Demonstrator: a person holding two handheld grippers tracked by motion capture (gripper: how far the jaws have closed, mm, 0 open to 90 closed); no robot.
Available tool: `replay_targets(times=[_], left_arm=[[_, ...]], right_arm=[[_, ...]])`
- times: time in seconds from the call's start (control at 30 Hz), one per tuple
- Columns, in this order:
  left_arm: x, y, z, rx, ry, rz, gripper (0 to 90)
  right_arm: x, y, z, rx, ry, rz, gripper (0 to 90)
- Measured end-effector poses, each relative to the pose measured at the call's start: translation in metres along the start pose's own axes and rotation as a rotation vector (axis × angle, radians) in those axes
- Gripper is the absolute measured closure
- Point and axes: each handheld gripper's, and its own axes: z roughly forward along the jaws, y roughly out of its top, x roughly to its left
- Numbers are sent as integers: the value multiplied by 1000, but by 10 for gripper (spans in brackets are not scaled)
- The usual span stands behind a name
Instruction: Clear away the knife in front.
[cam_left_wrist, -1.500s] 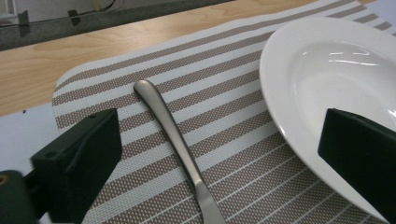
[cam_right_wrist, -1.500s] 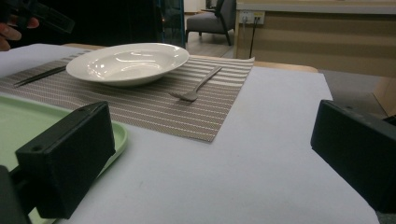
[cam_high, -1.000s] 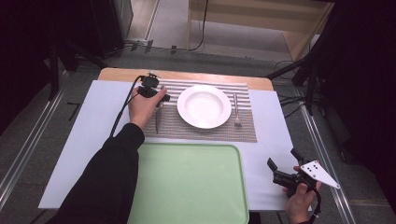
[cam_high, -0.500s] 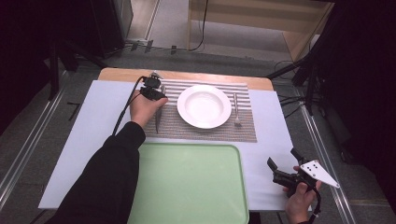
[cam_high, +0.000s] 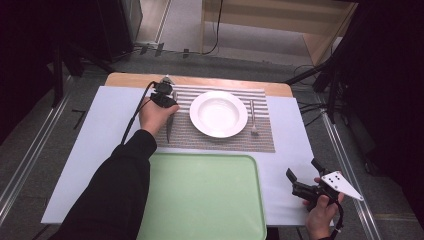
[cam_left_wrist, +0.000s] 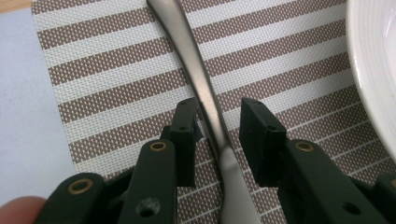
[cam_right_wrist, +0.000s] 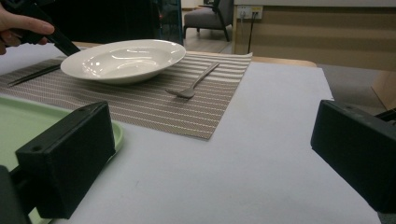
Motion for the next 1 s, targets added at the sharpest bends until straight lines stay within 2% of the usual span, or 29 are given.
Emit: replay_targets(times=[0.3, 0.53, 0.73, 0.9, 1.0], left_arm=[[-2, -1, 3, 29, 11, 16, 727], [-3, 0, 5, 30, 21, 1, 728], [-12, 1, 6, 56, 77, 27, 724], [-7, 1, 6, 55, 52, -13, 743], [-3, 1, 6, 54, 37, -19, 786]], right_arm=[[0, 0, 0, 0, -3, 1, 0], [0, 0, 0, 1, -5, 2, 0], [0, 0, 1, -1, -6, -8, 0], [0, 0, 2, -2, -11, -8, 0], [0, 0, 1, 4, -9, -2, 0]])
